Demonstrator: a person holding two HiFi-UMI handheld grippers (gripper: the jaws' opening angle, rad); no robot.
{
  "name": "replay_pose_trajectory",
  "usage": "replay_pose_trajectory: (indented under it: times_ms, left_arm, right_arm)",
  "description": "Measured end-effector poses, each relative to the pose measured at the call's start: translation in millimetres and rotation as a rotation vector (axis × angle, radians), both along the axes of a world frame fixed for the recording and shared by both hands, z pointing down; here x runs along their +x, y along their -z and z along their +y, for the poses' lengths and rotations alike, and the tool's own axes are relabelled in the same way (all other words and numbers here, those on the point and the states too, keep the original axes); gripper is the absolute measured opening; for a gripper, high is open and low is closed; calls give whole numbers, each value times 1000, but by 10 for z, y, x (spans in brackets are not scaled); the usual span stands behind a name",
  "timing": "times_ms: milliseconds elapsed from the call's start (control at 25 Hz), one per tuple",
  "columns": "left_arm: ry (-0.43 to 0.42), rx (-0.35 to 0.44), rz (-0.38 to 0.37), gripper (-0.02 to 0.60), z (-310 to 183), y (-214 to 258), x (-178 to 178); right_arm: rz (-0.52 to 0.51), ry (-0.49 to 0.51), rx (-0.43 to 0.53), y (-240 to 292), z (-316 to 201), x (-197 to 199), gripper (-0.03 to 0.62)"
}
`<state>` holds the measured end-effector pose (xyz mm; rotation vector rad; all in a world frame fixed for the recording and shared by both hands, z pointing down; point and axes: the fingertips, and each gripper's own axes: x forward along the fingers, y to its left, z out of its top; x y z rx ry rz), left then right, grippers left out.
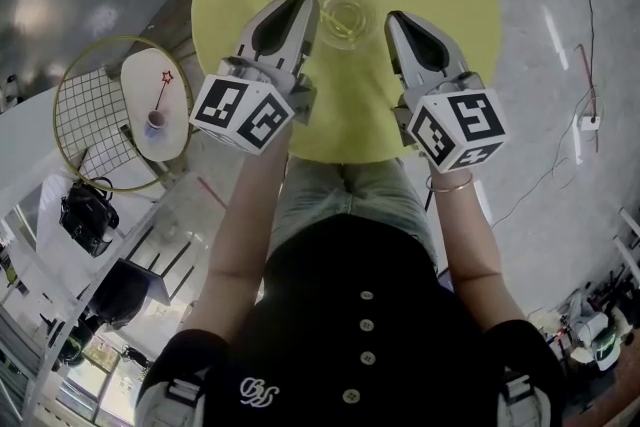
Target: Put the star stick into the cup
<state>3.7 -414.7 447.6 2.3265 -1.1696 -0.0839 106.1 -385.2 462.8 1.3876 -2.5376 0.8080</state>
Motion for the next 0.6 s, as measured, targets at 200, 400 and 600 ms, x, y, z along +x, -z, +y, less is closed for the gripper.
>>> replay_pose_trajectory:
  times_ms: [200, 400, 600]
  left_arm:
    - [3, 3, 8, 20, 6, 10, 10]
    - [15, 0, 19, 98, 47, -22, 23]
    - [23, -12, 22, 107, 72, -20, -12]
  right_arm:
    - [2, -9, 1, 20, 47, 26, 5]
    - [10, -17, -2, 1, 123, 103, 5]
    - [8, -16, 8, 62, 145, 87, 5]
